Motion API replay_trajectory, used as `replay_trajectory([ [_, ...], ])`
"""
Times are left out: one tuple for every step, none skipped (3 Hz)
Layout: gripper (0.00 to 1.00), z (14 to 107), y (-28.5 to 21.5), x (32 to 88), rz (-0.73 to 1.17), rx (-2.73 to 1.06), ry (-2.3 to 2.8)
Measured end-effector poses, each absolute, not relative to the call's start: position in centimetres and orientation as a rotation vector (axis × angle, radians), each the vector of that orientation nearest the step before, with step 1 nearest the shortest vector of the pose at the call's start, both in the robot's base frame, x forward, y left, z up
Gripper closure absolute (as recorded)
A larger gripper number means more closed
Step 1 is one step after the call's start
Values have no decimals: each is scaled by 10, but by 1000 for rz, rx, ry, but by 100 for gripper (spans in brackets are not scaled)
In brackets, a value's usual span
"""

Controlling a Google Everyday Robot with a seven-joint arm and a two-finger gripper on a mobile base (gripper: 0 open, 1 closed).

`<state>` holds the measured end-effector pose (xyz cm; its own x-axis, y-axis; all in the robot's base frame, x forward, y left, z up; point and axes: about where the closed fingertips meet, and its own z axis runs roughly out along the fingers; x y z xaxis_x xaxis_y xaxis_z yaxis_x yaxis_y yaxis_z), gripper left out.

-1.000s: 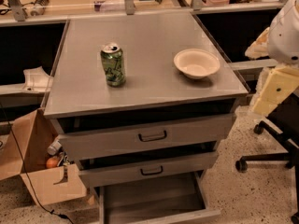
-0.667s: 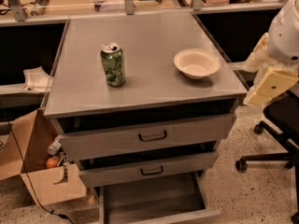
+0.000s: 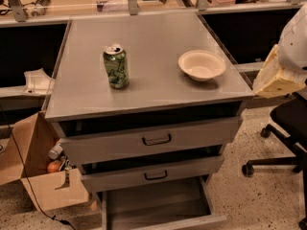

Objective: Close bottom drawer

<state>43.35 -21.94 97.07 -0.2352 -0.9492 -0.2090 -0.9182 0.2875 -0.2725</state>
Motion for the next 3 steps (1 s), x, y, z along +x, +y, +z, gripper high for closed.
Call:
replay_trajectory([
  [100,940,-223,423,-135,-1647,2250],
  [100,876,-227,404,-58,-1657,2334],
  [100,877,-227,404,-59,-1657,2334],
])
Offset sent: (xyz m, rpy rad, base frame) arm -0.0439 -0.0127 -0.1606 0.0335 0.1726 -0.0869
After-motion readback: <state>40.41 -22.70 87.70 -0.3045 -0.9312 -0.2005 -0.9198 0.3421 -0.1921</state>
